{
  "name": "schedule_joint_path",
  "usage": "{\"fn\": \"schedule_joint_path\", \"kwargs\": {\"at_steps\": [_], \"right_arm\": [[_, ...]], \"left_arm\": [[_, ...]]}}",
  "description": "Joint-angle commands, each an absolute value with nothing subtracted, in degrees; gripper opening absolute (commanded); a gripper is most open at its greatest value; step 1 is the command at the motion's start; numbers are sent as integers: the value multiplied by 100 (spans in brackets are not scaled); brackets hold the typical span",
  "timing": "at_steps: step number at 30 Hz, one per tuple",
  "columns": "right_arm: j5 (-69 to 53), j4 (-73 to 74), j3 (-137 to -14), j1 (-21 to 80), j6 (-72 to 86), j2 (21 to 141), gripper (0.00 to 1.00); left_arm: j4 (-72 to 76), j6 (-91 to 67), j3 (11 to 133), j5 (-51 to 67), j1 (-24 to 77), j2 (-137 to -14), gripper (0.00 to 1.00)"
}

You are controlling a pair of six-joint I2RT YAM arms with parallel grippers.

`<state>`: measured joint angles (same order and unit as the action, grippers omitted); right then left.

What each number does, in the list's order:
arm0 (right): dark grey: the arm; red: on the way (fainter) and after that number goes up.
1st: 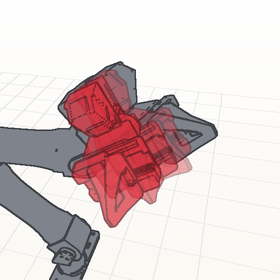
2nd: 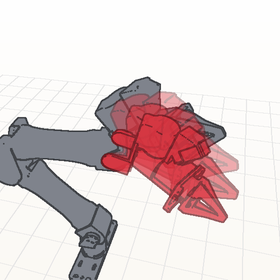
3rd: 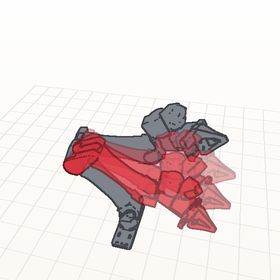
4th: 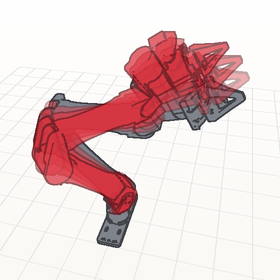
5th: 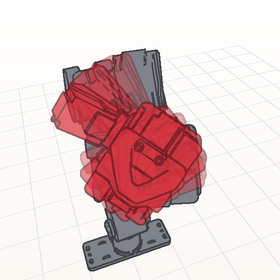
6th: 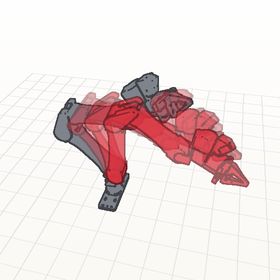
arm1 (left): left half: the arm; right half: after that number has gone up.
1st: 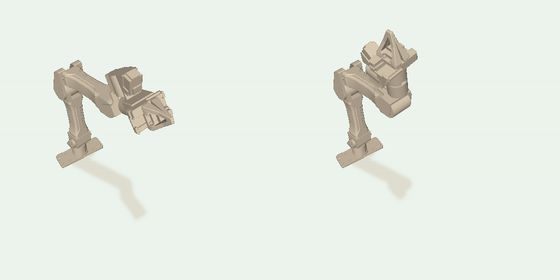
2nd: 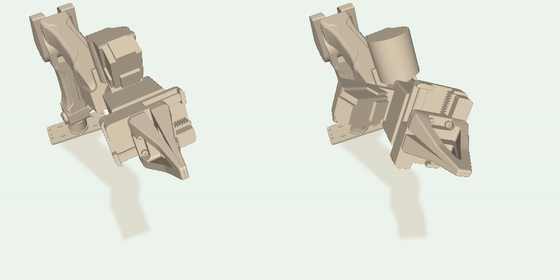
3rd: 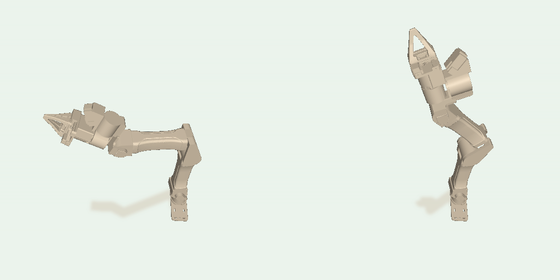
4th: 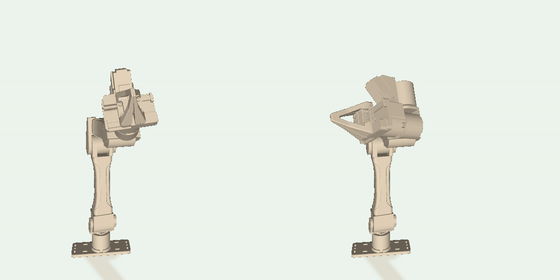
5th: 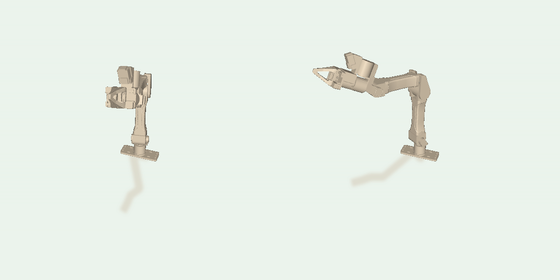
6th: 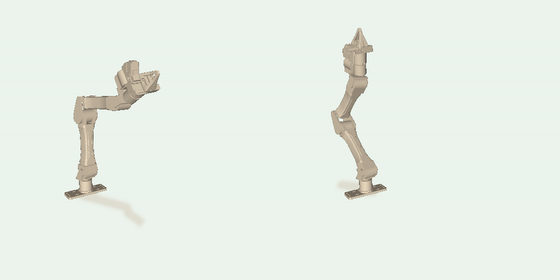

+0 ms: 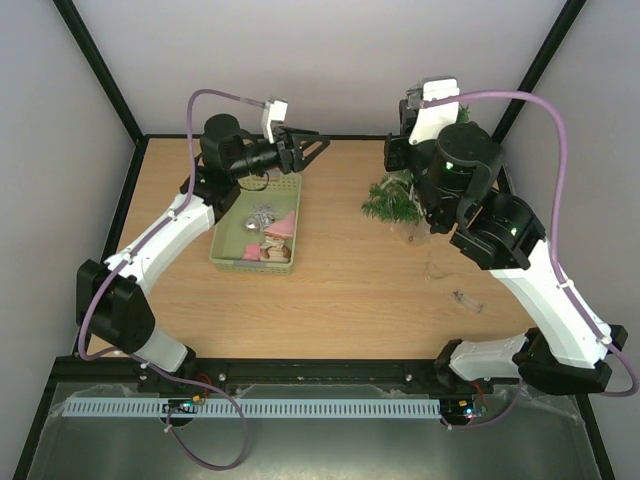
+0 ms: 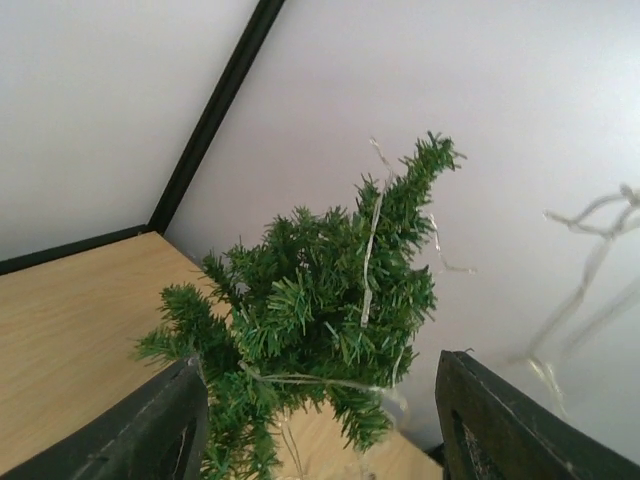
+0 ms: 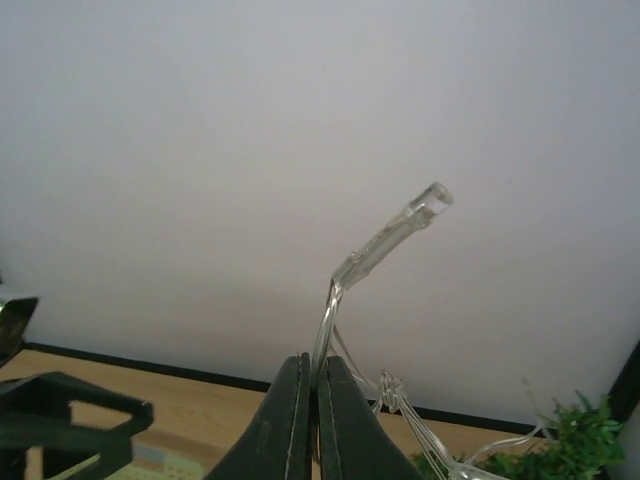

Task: Decorate the small christmas tree
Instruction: Wrap the decoration item around the Christmas tree.

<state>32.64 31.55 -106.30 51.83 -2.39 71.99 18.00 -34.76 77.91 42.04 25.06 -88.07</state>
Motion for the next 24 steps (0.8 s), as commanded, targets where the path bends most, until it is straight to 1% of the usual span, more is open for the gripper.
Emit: {"fn": "schedule_joint_path", "kwargs": {"at_steps": [1,8,12,16,20,24], "right_arm": [[3577,3286,-10990,5061,-627,7339,2],[3766,3192,-11556,4988,-1018,7596,2],[3733,3300,-11850,4983,-993,7704,2],[3584,3274,-11774,4980,-899,7616,2],[3510,3175,-11591,4983,-823,7513,2],[3487,3113,-11495,4981,-792,7456,2]], "left_arm": [[2117,-2633,7557,4603,2600,-8585,64],[1377,-229,7279,4324,3397,-8379,64],[1594,365,6878,4171,3741,-8308,62],[1872,1090,6495,3952,4083,-8361,58],[1883,1867,6423,3386,4499,-8680,56],[2187,2185,6488,3001,4775,-9020,54]]}}
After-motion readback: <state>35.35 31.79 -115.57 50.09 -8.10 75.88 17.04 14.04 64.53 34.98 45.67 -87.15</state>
